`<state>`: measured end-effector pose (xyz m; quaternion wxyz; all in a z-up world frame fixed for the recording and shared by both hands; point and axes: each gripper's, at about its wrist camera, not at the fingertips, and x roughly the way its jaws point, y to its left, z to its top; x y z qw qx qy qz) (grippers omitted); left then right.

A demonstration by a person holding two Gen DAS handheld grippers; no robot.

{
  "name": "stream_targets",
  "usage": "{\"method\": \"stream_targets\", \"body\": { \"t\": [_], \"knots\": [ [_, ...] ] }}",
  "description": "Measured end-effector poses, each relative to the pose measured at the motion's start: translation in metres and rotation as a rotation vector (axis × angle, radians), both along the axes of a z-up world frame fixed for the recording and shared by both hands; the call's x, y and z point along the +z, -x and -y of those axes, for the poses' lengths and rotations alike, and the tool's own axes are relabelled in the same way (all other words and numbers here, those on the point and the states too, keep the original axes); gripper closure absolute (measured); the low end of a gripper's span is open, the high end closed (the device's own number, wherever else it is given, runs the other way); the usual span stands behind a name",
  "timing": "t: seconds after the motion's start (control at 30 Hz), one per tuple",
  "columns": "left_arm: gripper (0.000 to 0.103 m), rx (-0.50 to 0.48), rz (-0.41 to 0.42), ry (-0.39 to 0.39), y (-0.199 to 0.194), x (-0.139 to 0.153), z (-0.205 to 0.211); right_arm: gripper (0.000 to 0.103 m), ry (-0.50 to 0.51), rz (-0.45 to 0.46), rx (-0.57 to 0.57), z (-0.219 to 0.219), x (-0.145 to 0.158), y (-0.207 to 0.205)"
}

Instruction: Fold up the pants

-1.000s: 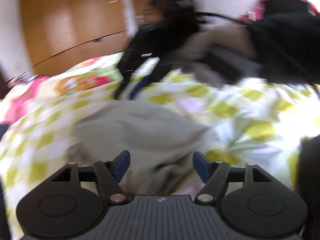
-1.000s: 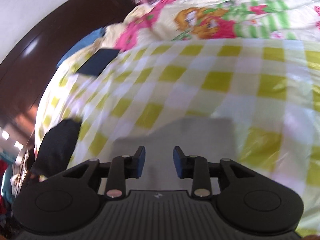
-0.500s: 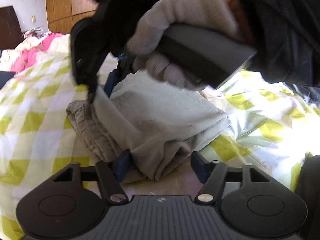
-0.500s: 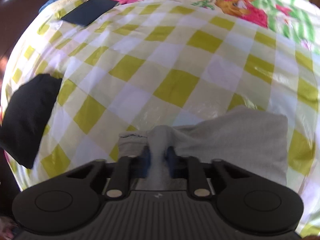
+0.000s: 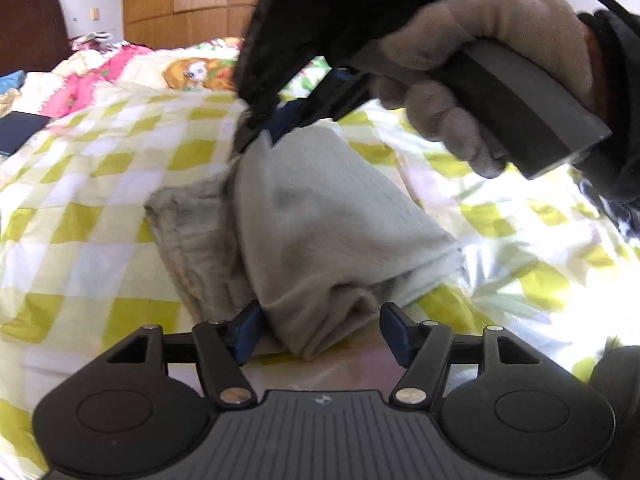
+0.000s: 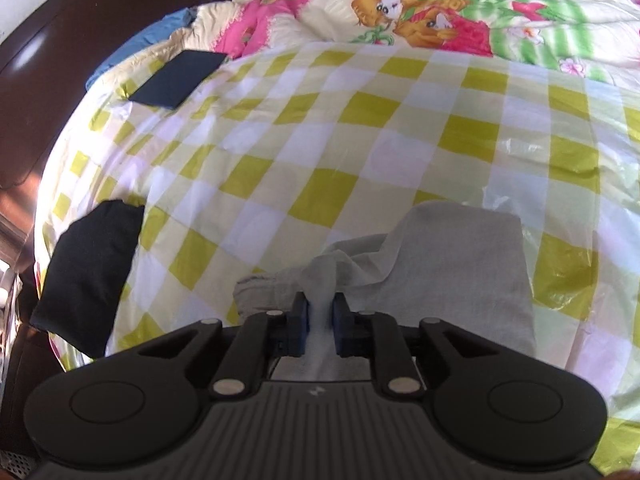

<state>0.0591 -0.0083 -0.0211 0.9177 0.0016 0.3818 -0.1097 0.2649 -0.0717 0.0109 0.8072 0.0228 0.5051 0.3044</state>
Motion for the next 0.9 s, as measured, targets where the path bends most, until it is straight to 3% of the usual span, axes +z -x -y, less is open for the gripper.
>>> {"method": "stream_targets", "body": {
  "t": [0.03,0.1,0.2,0.27,0.4,0.6,0.73,0.8,0.87,0.9],
  "knots": [
    [0.029,-0.008,0.003,-0.022,0.000,-0.002,0.004,0.083,0.006,-0.011,0.006,-0.002,-0.004,-0.001],
    [0.044,-0.015,0.000,-0.056,-0.001,-0.004,0.007,0.083,0.002,-0.015,0.010,-0.003,-0.010,0.000],
    [0.057,0.020,-0.010,-0.026,-0.001,0.000,-0.004,0.073,-0.018,-0.010,0.006,0.001,-0.007,0.004],
    [0.062,0.033,0.006,0.004,0.002,0.005,-0.009,0.051,0.002,-0.010,-0.007,0.004,-0.004,0.007],
    [0.062,-0.008,0.068,0.012,0.009,0.012,-0.004,0.047,0.019,0.021,-0.011,0.006,0.004,0.015],
    [0.062,-0.028,0.064,-0.022,0.005,0.003,0.004,0.046,0.089,0.031,0.013,-0.022,0.005,0.015],
    [0.062,-0.033,0.060,0.010,-0.001,0.005,0.004,0.044,0.226,0.079,0.076,-0.051,-0.001,0.028],
    [0.062,-0.038,0.065,0.009,-0.004,0.005,0.005,0.052,0.277,0.090,0.098,-0.057,-0.008,0.031],
    [0.064,-0.043,0.081,0.011,-0.003,0.007,0.004,0.100,0.281,0.077,0.072,-0.051,-0.011,0.026],
    [0.069,-0.045,0.091,0.021,-0.001,0.009,0.003,0.099,0.253,0.057,0.044,-0.043,-0.009,0.022]
  ]
}}
